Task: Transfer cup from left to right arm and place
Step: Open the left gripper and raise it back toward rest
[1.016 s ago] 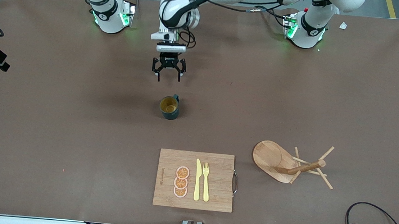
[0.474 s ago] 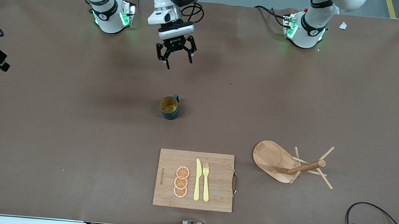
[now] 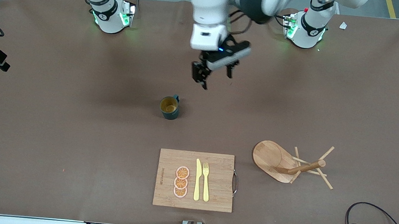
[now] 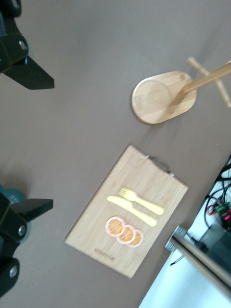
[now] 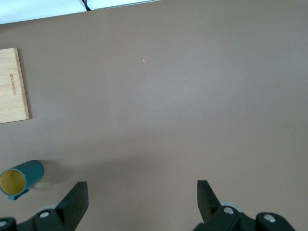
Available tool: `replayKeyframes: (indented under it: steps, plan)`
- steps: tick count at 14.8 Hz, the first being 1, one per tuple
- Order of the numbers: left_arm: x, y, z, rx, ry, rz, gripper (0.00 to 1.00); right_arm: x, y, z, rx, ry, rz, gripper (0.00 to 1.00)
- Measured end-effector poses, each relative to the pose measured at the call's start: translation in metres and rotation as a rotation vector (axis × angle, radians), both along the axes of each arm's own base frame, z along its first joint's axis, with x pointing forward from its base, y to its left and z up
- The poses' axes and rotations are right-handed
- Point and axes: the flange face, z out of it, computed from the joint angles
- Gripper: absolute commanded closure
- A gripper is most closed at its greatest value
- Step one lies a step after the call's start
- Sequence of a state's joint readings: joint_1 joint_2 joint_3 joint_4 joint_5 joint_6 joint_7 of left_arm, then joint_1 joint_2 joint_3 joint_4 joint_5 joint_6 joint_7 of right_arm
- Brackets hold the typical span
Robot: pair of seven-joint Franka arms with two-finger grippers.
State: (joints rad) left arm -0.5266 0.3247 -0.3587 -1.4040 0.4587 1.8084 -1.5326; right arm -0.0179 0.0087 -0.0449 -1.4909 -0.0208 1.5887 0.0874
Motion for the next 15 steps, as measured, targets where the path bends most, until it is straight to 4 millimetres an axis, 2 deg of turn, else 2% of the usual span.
replayKeyframes:
  steps: [3,7,12,15]
  plan:
    - [0.045,0.069,0.026,-0.010,0.051,-0.064,0.00,0.000,0.000,0.000,0.000,0.000,0.000,0.00]
    - [0.083,0.168,0.055,0.064,0.129,-0.203,0.00,0.000,0.000,0.000,0.000,0.000,0.000,0.00]
    - [0.104,0.290,0.088,0.034,0.211,-0.316,0.00,0.000,0.000,0.000,0.000,0.000,0.001,0.00]
    - [0.105,0.343,0.097,0.060,0.261,-0.404,0.00,0.001,0.001,-0.001,0.001,0.003,0.003,0.00]
